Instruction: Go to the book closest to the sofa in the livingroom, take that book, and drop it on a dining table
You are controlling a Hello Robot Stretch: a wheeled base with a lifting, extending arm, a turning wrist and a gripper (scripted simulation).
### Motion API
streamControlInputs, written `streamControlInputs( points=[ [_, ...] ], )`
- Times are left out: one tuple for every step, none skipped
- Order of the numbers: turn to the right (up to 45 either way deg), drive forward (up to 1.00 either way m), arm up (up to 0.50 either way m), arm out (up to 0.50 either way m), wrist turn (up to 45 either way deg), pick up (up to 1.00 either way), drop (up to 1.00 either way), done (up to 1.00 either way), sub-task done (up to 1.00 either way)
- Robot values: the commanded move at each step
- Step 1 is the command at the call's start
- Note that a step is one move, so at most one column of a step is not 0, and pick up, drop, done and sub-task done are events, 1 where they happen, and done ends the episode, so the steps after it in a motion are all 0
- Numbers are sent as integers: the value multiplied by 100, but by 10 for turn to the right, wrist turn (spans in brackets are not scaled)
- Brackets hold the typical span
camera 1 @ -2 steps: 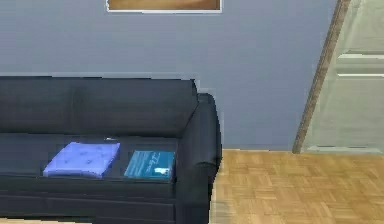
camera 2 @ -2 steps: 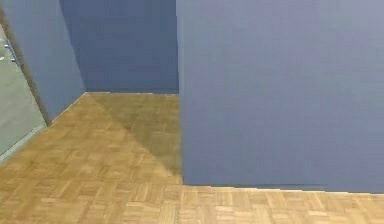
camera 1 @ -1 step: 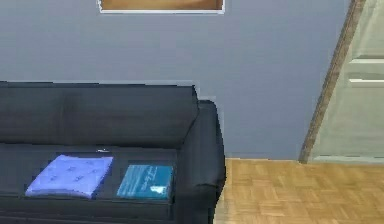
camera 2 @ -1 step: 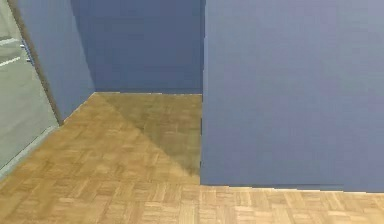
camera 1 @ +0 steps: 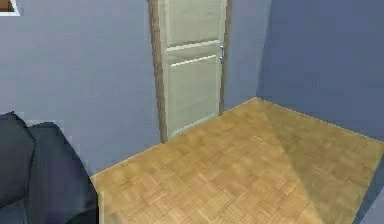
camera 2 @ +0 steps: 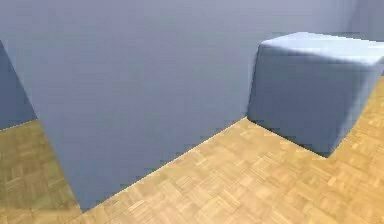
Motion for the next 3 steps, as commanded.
streamControlInputs(
  points=[
    [450,0,0,0,0,0,0,0,0],
    [450,0,0,0,0,0,0,0,0],
    [360,0,0,0,0,0,0,0,0]
  ],
)
